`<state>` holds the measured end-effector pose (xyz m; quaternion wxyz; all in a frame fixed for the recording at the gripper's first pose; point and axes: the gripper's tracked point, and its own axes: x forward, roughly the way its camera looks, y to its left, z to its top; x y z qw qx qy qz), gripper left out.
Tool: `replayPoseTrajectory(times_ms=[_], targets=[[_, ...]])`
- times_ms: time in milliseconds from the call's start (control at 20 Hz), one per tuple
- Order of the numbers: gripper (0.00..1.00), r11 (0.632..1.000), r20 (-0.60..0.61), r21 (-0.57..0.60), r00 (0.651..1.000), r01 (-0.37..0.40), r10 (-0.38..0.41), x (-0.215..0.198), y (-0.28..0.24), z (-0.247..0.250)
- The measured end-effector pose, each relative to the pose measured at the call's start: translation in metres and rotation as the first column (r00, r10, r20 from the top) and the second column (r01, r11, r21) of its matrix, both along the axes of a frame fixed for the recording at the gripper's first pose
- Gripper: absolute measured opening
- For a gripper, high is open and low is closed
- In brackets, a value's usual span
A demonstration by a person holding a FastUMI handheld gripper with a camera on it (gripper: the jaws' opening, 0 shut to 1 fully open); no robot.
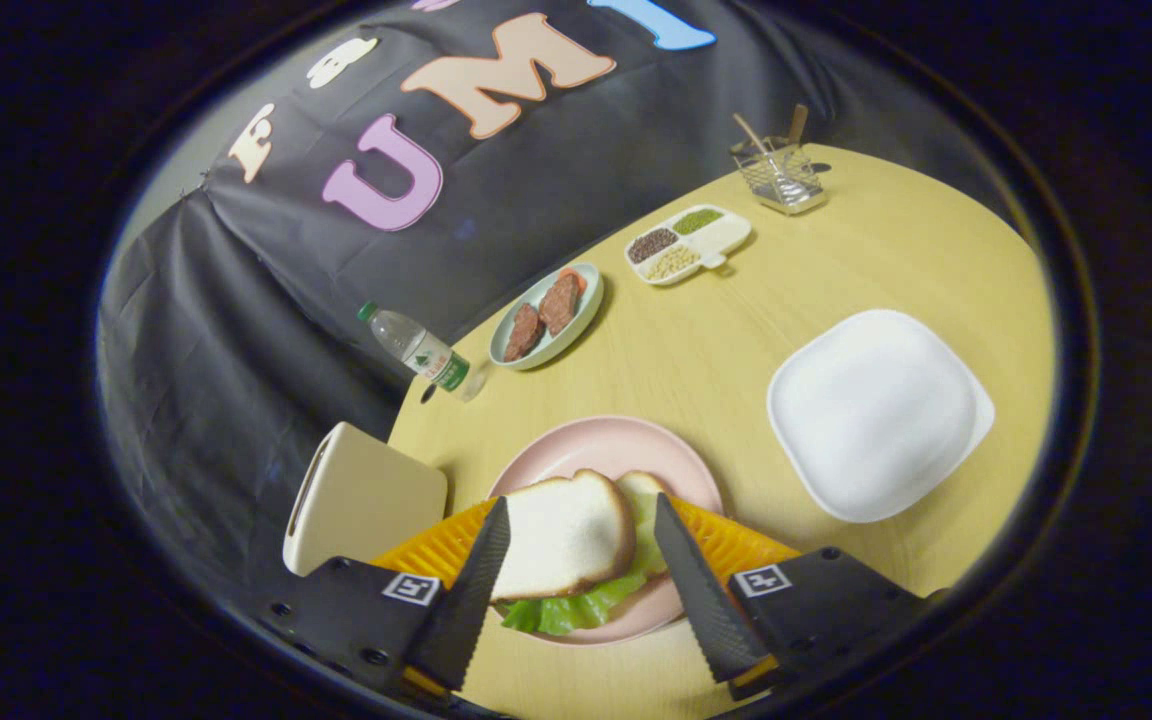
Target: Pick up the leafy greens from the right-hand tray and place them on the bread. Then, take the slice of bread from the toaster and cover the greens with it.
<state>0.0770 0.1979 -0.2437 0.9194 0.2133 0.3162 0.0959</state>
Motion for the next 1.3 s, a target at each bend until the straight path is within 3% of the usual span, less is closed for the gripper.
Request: replayPoseTrajectory(times_ms=[150, 450, 900, 1150, 1300], targets=[[1.00, 0.997, 0.069, -0.076, 0.998, 0.020, -0.015, 0.003, -0.015, 0.018], [1.00, 0.971, 0.307, -0.233, 0.952, 0.057, 0.018, 0.005, -0.030, 0.090], [1.00, 0.949, 0.643, -0.262, 0.765, 0.173, 0.038, -0.020, -0.050, 0.218], [1.00, 0.897, 0.790, -0.292, 0.613, 0.333, 0.029, -0.040, -0.082, 0.277], [1.00, 0.891, 0.800, -0.295, 0.599, 0.346, 0.032, -0.051, -0.089, 0.283]])
